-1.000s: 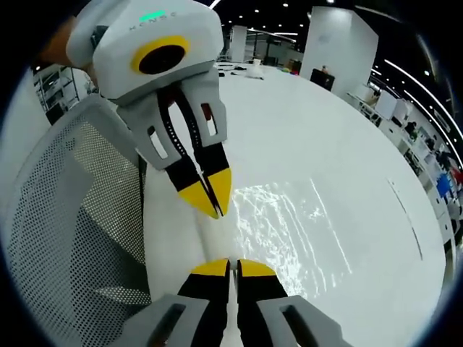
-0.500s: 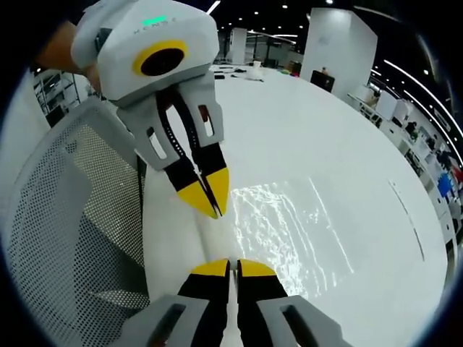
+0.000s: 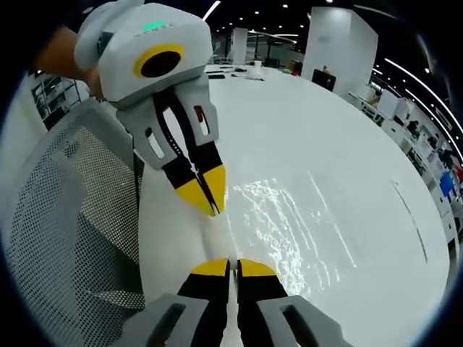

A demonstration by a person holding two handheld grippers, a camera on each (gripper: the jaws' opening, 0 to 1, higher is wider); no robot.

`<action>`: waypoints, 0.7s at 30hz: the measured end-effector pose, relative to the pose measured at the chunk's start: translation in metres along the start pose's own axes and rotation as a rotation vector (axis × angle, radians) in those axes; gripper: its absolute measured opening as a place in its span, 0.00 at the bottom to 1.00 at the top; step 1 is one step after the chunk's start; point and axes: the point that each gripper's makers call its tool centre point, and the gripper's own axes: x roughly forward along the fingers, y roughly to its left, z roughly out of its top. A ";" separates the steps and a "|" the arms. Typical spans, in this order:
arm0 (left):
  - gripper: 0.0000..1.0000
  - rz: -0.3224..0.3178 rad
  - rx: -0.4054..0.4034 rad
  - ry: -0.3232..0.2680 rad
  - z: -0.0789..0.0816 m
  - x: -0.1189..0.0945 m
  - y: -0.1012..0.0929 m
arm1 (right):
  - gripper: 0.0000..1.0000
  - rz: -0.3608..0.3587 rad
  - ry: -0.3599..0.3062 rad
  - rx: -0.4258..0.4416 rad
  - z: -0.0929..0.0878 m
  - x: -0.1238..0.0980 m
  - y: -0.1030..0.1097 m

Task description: Open the resealable bag by pulling the two sides of the seal apart until the entire bag opening is separated and visibly accessible.

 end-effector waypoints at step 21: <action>0.00 -0.008 -0.002 -0.004 -0.002 0.004 0.004 | 0.00 -0.027 0.048 0.051 -0.031 -0.014 -0.008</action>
